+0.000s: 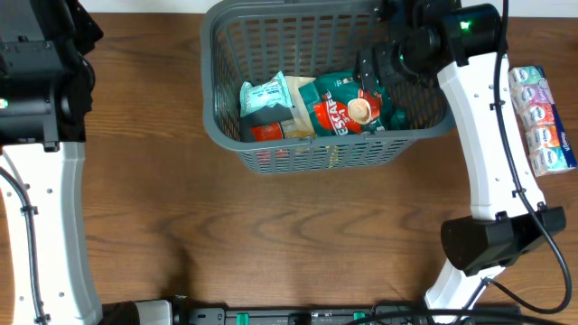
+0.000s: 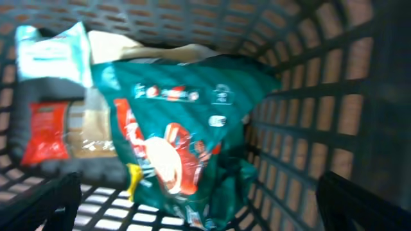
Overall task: Pack container
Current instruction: 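Lift the Nescafé packet into the basket and release it, then move the right gripper back over the green-lidded jar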
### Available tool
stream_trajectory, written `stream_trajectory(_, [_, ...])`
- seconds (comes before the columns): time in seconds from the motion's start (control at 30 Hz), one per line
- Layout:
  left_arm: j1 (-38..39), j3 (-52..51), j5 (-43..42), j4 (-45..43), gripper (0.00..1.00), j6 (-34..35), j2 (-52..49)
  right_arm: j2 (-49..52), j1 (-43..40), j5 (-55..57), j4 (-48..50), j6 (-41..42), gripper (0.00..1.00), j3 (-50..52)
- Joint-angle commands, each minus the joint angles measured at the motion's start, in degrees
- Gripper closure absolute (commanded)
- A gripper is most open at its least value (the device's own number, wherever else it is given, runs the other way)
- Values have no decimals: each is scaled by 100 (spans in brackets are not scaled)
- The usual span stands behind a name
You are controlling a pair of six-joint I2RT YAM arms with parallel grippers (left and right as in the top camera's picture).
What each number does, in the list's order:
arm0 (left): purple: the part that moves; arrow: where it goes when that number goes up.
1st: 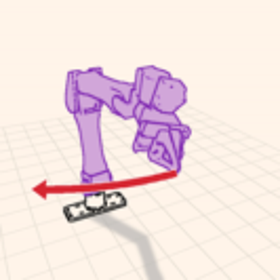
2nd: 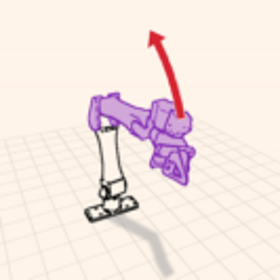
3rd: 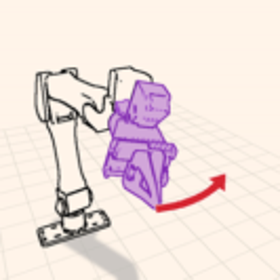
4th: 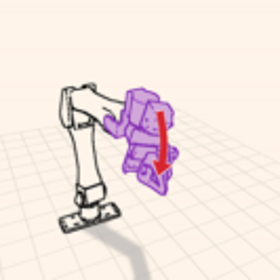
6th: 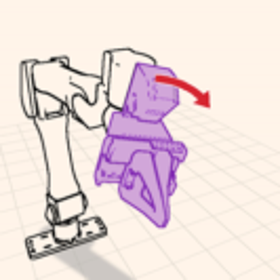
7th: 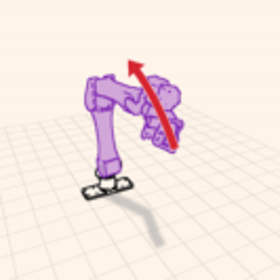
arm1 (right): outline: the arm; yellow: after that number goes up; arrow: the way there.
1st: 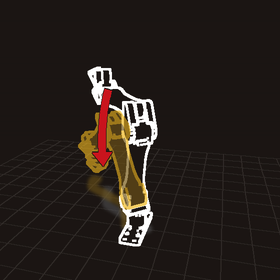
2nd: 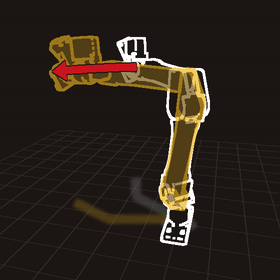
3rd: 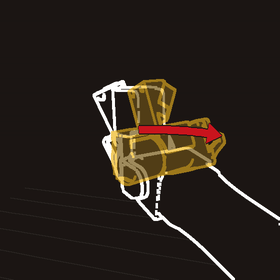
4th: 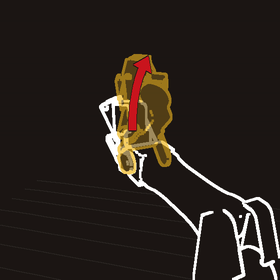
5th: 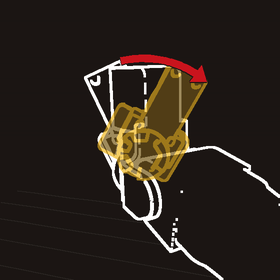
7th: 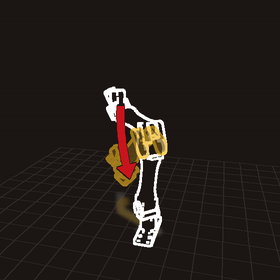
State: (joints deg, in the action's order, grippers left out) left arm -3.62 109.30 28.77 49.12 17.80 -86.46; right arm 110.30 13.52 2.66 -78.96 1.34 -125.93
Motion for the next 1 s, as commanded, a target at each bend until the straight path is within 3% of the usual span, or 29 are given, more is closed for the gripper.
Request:
stream_trajectory(0.0, [-22,7,105,13,1,-11,-2,-396,-48,1005,44,538,1,-164])
stream_trajectory(0.13, [-22,7,105,13,2,-11,-2,-719,-358,1519,-7,868,1,-299])
stream_trajectory(0.37, [-22,7,105,13,1,-11,-2,-1456,-1696,1517,-627,2903,1,-407])
stream_trajectory(0.47, [-22,7,105,13,2,-11,-2,-1672,-2385,1523,-979,3407,1,-407])
stream_trajectory(0.67, [-22,7,105,13,1,-11,-2,-1762,-3351,1539,-1596,3744,1,-391])
stream_trajectory(0.97, [-22,7,105,13,1,-11,-2,-1762,-3893,1534,-1637,4164,1,289])
